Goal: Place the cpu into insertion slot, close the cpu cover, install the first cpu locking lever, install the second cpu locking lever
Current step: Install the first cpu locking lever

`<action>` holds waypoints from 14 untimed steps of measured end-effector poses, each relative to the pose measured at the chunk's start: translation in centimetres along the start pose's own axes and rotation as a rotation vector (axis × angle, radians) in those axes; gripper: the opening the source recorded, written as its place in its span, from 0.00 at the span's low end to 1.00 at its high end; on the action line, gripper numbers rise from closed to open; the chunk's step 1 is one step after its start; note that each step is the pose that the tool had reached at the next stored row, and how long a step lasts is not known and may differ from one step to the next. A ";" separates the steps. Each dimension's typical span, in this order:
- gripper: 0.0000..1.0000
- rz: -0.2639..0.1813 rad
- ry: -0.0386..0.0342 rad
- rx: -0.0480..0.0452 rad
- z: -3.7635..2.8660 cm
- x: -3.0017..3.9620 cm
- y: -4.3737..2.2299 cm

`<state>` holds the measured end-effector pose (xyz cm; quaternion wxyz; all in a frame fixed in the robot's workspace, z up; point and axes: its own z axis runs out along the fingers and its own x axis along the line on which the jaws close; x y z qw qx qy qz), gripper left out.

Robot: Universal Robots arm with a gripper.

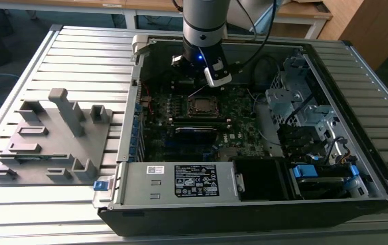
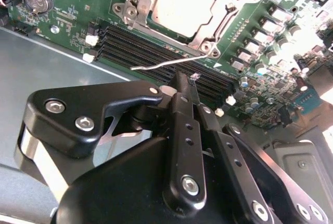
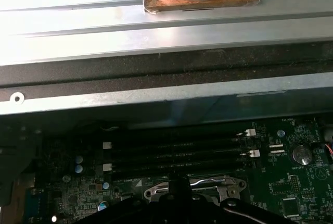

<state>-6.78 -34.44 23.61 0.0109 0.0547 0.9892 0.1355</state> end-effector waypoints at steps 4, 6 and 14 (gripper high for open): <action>0.10 0.000 -0.0001 -0.0001 0.01 0.00 0.00; 0.10 0.000 -0.0003 -0.0002 0.05 0.00 -0.01; 0.10 -0.002 -0.0063 -0.0007 0.17 0.00 -0.05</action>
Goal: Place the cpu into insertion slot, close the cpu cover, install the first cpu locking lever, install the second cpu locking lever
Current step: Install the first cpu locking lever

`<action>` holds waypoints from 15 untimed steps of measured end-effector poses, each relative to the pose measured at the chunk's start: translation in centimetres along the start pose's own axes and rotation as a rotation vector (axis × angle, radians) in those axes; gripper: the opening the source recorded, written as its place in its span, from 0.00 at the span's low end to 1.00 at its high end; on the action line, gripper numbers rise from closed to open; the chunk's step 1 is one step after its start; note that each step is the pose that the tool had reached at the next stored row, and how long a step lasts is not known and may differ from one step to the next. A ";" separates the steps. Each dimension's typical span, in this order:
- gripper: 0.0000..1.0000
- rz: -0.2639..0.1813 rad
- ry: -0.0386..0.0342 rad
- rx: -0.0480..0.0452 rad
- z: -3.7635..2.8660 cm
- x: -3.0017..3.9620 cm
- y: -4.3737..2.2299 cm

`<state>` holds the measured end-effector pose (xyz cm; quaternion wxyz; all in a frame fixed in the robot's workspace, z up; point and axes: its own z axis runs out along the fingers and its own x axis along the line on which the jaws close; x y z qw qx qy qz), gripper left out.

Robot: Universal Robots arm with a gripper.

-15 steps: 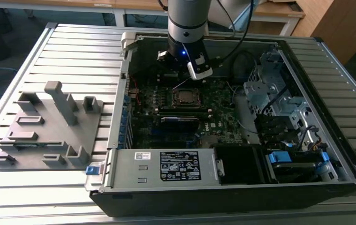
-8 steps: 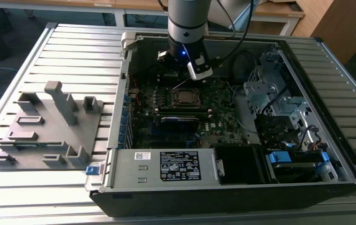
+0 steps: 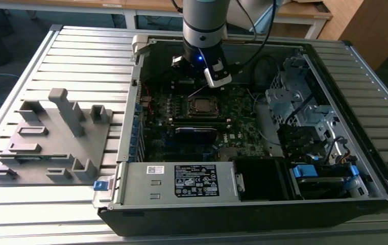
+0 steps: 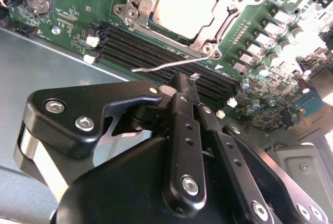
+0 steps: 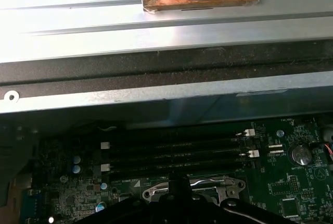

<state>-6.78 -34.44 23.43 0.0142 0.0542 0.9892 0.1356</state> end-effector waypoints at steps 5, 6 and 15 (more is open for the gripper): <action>0.10 0.000 -0.0001 -0.0001 0.01 0.00 0.00; 0.10 0.000 0.0000 -0.0001 0.01 0.00 0.00; 0.10 0.000 -0.0014 0.0010 0.54 0.01 -0.15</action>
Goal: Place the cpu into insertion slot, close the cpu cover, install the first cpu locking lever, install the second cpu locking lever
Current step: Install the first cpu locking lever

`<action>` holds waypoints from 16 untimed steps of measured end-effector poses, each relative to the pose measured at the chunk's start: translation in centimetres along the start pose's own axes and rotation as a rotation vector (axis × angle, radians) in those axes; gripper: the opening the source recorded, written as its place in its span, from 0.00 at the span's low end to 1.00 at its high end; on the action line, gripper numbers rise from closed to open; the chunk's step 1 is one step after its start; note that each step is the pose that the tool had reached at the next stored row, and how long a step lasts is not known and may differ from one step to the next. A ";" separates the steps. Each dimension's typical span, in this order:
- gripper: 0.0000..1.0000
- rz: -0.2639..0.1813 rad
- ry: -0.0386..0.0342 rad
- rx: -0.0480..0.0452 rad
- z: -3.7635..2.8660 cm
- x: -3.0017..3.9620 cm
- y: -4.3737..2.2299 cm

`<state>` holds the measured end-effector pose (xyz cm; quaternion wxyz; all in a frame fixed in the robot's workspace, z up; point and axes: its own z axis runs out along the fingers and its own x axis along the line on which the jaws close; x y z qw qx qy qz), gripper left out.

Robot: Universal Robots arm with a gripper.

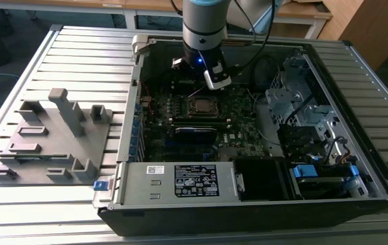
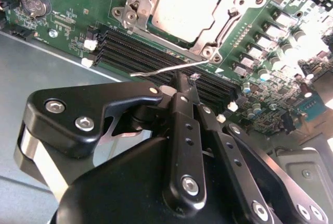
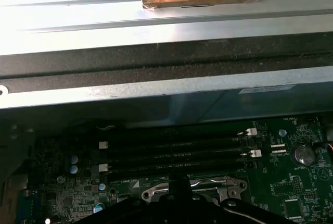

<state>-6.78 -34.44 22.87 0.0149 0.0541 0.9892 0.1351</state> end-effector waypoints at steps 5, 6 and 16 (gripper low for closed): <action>0.10 0.000 0.0000 0.0005 0.11 0.00 -0.03; 0.10 0.000 0.0000 0.0006 0.12 0.00 -0.04; 0.10 0.000 -0.0001 0.0007 0.38 0.01 -0.11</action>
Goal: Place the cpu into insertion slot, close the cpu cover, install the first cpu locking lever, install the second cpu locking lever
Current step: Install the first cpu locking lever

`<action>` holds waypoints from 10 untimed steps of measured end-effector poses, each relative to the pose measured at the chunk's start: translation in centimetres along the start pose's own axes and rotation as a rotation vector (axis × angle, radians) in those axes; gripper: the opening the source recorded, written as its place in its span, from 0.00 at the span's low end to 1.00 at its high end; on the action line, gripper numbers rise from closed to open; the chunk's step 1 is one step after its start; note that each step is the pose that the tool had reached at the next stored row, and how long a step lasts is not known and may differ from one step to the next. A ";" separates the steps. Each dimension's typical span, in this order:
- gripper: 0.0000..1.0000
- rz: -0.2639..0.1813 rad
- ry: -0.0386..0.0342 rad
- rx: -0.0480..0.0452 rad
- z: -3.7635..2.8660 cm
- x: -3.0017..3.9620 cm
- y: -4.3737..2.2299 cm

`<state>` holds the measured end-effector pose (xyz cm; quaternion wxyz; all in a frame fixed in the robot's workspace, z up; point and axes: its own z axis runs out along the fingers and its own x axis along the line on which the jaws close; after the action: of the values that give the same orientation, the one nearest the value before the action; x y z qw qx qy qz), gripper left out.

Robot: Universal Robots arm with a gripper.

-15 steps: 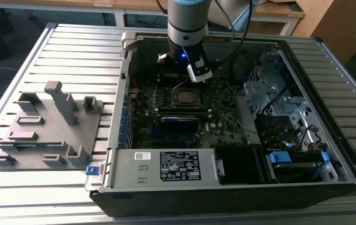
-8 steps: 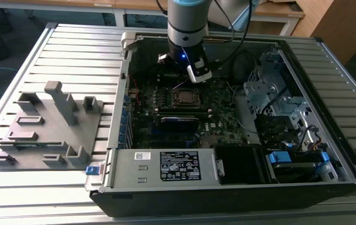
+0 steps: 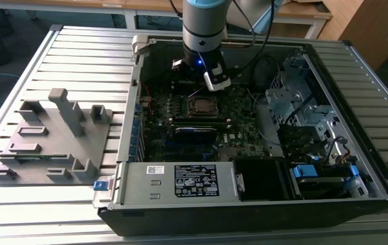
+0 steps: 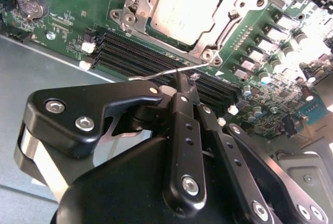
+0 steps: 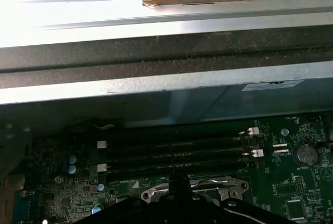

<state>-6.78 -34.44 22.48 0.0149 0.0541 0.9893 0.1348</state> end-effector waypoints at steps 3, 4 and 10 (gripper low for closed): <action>0.10 0.000 -0.0002 -0.0005 0.10 0.00 -0.02; 0.10 0.000 -0.0001 -0.0003 0.18 0.00 -0.04; 0.10 0.000 0.0001 0.0002 0.40 0.01 -0.11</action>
<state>-6.78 -34.44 22.06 0.0149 0.0541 0.9893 0.1347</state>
